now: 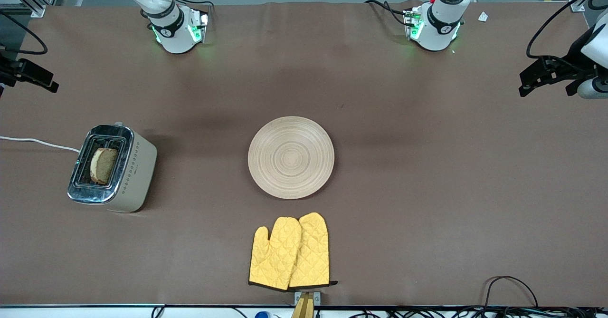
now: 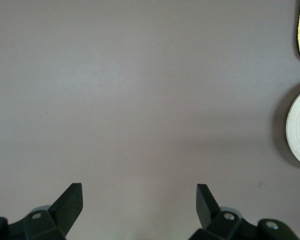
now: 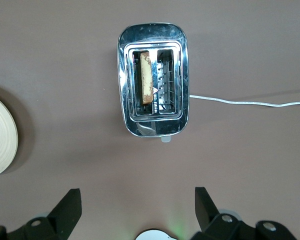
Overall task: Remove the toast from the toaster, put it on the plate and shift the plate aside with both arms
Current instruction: 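Move the right gripper toward the toaster while the left gripper advances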
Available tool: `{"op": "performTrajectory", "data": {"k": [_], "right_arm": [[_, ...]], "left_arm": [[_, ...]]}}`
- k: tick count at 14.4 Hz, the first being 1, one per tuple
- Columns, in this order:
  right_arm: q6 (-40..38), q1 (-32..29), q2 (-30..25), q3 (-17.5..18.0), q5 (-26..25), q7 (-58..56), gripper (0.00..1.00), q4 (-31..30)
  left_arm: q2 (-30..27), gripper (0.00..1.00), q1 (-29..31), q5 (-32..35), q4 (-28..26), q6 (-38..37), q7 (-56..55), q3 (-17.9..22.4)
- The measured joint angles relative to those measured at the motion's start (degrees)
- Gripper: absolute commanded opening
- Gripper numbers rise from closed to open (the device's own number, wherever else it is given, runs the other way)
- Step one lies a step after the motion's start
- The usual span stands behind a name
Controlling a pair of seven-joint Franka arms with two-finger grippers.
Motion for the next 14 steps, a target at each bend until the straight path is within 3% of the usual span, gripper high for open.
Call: {"op": "performTrajectory", "data": {"k": [8,14], "right_arm": [[0.0,0.03,0.0,0.17,0.01,0.0,1.0,0.1],[-1.61,3.53,1.05,0.63,0.27,0.17,1.0,-0.34]], "left_arm": [[1.24,1.0,0.09,-0.54,0.03,-1.12,0.14,0.05],[9.6,1.0,0.32,-11.14,-0.03,0.29,4.27,0.06]]}}
